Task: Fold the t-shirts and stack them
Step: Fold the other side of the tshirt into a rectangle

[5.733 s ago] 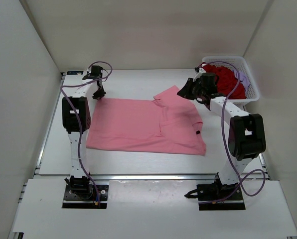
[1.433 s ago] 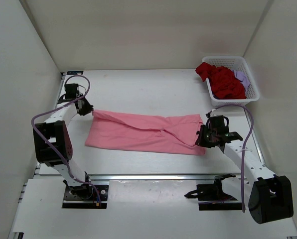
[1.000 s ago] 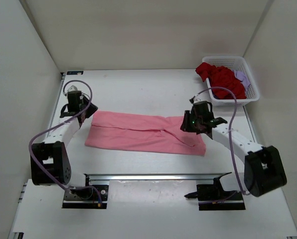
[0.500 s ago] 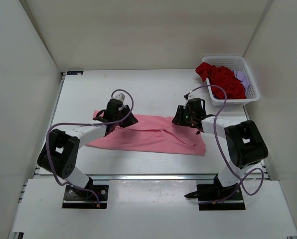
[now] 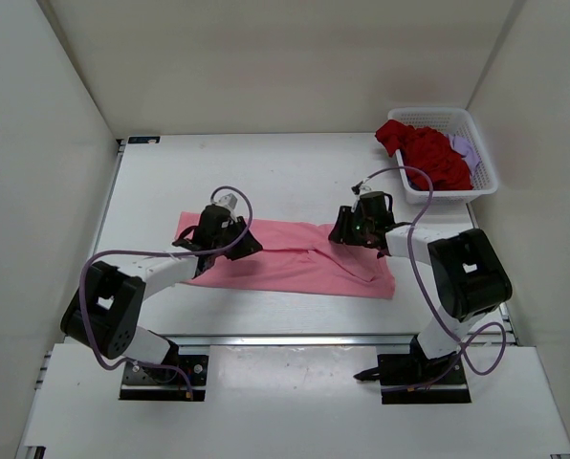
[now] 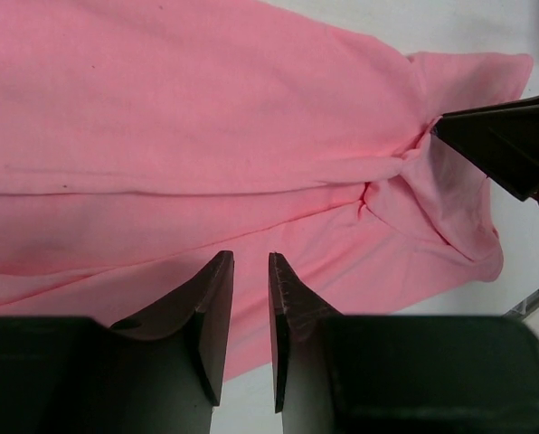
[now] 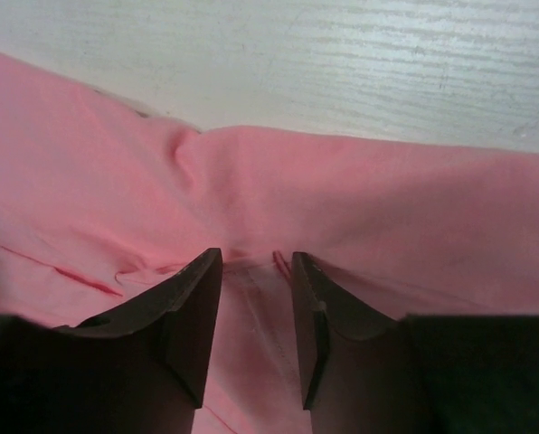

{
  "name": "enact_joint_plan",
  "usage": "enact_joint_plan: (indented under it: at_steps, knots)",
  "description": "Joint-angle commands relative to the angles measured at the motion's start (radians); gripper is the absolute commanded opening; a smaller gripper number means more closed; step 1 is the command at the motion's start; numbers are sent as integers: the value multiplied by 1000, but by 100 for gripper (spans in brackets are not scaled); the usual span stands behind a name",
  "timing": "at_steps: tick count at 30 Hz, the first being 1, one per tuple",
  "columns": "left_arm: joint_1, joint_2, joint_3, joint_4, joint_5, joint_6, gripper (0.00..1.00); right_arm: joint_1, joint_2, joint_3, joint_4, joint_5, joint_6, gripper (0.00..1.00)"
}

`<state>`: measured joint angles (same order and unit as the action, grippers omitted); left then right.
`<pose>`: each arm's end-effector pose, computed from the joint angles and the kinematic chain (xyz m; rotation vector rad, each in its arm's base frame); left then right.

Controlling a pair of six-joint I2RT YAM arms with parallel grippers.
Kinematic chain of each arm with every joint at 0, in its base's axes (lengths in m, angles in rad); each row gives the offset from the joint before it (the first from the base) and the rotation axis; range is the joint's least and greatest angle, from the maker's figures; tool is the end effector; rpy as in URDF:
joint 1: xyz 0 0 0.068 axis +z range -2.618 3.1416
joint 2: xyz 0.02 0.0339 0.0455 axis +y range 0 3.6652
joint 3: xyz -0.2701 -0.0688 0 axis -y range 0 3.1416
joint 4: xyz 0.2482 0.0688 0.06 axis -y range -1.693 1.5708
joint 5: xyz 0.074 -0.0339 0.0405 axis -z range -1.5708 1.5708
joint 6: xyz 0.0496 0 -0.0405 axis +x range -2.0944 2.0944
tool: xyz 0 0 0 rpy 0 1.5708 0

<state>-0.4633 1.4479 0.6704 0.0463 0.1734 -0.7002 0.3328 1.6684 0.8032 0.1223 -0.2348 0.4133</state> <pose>0.2621 -0.1405 0.1682 -0.1927 2.4141 -0.7692 0.3204 0.1230 0.1496 -0.0274 2.3778 0.6411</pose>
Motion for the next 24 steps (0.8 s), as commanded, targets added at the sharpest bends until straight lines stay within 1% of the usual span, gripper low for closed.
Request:
enact_joint_plan:
  at_steps: [1, 3, 5, 6, 10, 13, 14, 15, 16, 21, 24]
  knots:
    - [-9, -43, -23, 55, 35, -16, 33, 12, 11, -21, 42, 18, -13, 34]
    - [-9, -46, -35, 63, 32, -18, 33, 23, -4, -45, 59, 37, -13, 31]
    - [-3, -46, -29, 66, 34, -16, 33, 25, -19, -47, 63, 19, -10, 19]
    - [-5, -46, -32, 67, 38, -16, 33, 23, -18, -41, 60, 12, -13, 17]
    - [15, -52, -35, 75, 40, -15, 33, 20, -30, -30, 34, -9, -11, 1]
    - [11, -49, -32, 63, 51, -16, 34, 28, -65, -27, 2, -9, -5, 0]
    - [15, -53, -29, 70, 46, -16, 33, 41, -79, -22, -24, -2, -7, 0]
    - [17, -55, -32, 70, 44, -13, 34, 48, -94, -18, -59, 9, -5, 1]
    - [18, -60, -31, 67, 46, -13, 34, 66, -113, -22, -68, 24, 1, 0]
    - [25, -55, -25, 81, 60, -25, 34, 127, -165, -24, -223, 81, 8, 0]
    - [22, -51, -14, 86, 69, -31, 34, 185, -199, -47, -268, 123, 33, 0]
